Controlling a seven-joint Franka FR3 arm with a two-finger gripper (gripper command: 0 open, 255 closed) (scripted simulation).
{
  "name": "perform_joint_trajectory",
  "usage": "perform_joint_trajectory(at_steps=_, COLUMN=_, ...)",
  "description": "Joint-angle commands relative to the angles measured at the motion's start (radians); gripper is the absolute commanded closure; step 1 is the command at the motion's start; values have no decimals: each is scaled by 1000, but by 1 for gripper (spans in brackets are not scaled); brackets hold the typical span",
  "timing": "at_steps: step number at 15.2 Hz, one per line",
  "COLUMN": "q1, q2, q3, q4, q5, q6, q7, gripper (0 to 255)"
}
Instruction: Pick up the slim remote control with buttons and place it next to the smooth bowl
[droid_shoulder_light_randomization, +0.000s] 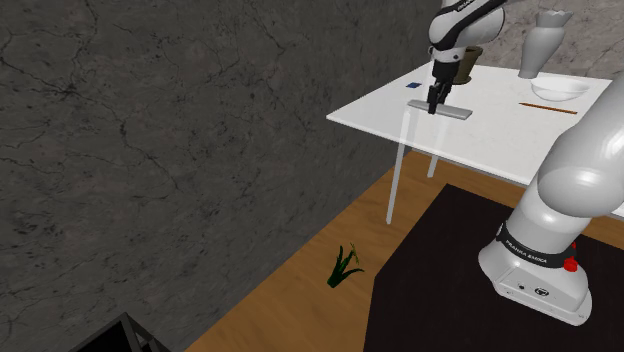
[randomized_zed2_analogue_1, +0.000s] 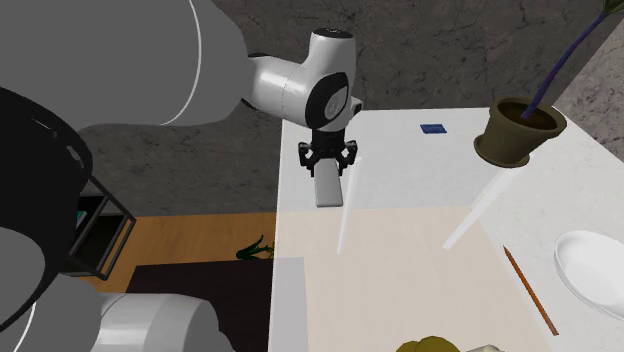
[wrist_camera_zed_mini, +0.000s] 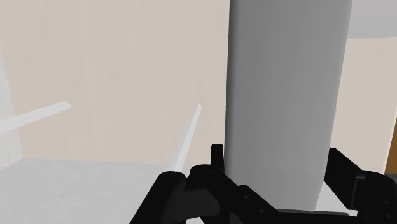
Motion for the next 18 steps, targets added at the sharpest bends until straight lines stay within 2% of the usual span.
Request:
perform_joint_trajectory(at_steps=1, q1=-1, q2=-16, q3=4, q4=15, q5=-8, q6=-29, q7=6, gripper=255)
perform_joint_trajectory(at_steps=11, q1=-3, q2=-70, q3=25, q4=98, q5=-29, q6=-160, q7=24, gripper=255)
perform_joint_trajectory(at_steps=18, q1=-70, q2=-65, q3=-87, q4=121, q5=-48, q6=-163, q7=-148, gripper=255)
